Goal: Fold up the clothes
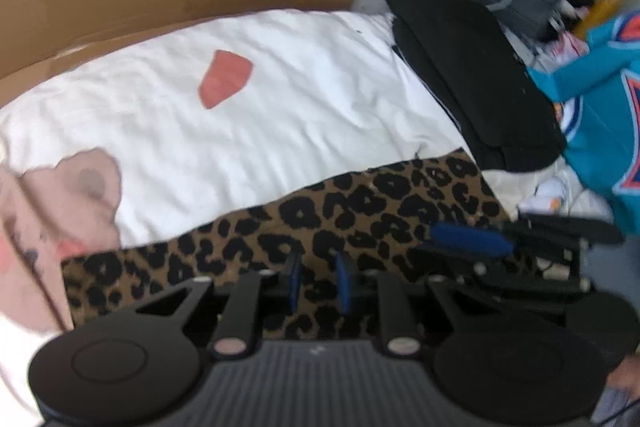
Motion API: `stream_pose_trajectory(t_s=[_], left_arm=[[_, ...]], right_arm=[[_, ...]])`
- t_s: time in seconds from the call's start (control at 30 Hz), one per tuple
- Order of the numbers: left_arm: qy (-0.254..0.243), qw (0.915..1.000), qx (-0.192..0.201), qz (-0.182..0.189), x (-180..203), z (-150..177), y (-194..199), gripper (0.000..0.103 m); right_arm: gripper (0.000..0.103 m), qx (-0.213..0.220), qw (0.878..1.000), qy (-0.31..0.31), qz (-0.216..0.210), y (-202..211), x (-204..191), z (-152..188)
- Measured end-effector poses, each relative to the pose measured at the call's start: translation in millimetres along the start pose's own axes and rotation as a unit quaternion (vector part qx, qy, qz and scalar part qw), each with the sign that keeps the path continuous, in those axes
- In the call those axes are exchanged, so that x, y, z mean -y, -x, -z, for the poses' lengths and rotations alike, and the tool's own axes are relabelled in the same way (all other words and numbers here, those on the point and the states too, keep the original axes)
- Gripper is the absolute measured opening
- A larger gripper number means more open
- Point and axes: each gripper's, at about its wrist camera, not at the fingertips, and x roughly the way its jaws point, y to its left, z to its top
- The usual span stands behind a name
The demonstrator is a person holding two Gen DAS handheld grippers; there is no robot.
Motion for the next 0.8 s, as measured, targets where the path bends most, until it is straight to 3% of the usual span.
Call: stream_pose_trajectory(t_s=[0.3, 0.67, 0.8], left_arm=[[0.026, 0.9992, 0.029, 0.006, 33.5, 38.4, 19.5, 0.021], [0.062, 0.9956, 0.069, -0.008, 44.7, 70.9, 23.4, 0.026], [0.066, 0.9961, 0.058, -0.008, 46.0, 83.5, 10.8, 0.026]], right_arm=[[0.034, 0.05, 0.999, 0.0, -0.009, 43.1, -6.2, 21.0], [0.034, 0.055, 0.998, -0.002, 0.005, 69.2, 4.7, 38.3], [0.034, 0.042, 0.999, -0.002, -0.003, 65.5, 1.5, 48.9]])
